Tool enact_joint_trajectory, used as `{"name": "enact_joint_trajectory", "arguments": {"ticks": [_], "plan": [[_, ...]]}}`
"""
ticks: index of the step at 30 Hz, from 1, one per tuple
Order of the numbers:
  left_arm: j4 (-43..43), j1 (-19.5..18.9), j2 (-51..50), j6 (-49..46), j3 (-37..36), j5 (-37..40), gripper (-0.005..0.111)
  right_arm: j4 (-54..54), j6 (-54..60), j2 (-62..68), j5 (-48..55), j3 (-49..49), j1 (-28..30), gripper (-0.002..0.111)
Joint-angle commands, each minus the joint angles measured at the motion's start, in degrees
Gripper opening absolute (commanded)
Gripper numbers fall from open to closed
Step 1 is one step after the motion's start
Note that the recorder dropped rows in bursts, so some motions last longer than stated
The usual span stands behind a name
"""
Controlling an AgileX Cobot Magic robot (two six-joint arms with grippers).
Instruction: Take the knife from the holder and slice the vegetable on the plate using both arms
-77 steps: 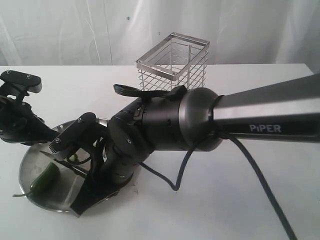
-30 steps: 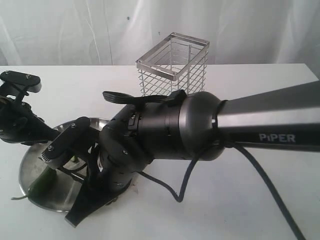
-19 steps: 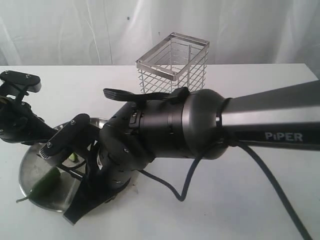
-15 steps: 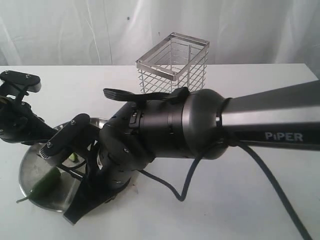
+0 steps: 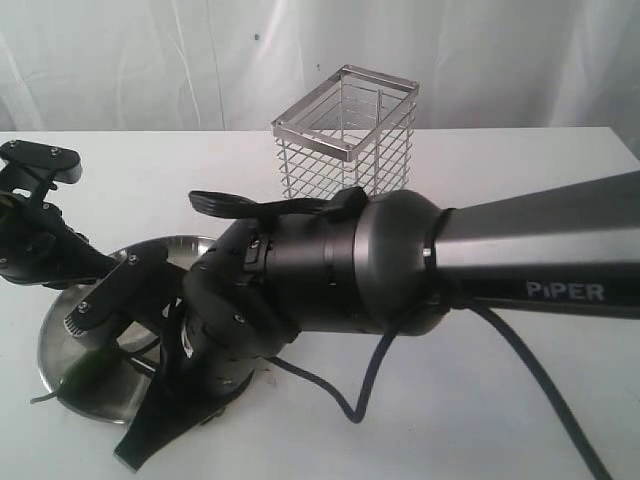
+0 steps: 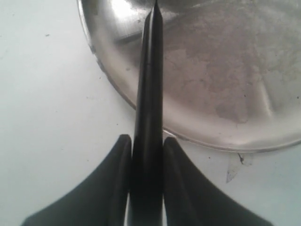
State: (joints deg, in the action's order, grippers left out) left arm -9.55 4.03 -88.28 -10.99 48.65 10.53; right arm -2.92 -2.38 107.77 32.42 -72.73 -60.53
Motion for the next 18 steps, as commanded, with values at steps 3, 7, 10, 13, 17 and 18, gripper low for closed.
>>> {"name": "enact_joint_trajectory", "arguments": {"ticks": [3, 7, 10, 13, 17, 18], "plan": [[-0.6, -0.1, 0.7, 0.9, 0.1, 0.3, 0.027, -5.7, -9.4, -0.8, -0.2, 0.3, 0.0, 0.000], [-0.6, -0.1, 0.7, 0.9, 0.1, 0.3, 0.027, -7.5, -16.1, -0.8, -3.3, 2.5, -0.2, 0.000], [-0.6, -0.1, 0.7, 1.4, 0.1, -0.1, 0.027, -7.2, -16.8, -0.9, -6.2, 4.7, -1.3, 0.000], [-0.6, -0.1, 0.7, 2.1, 0.1, -0.4, 0.027, -7.8, -21.0, -1.2, -9.9, 6.7, -1.7, 0.000], [-0.6, -0.1, 0.7, 2.1, 0.1, -0.3, 0.027, -16.3, -30.5, -3.5, -11.3, 8.3, -1.7, 0.000], [-0.6, -0.1, 0.7, 2.1, 0.1, -0.3, 0.027, -17.3, -31.4, -4.0, -10.8, 8.3, -1.7, 0.000]]}}
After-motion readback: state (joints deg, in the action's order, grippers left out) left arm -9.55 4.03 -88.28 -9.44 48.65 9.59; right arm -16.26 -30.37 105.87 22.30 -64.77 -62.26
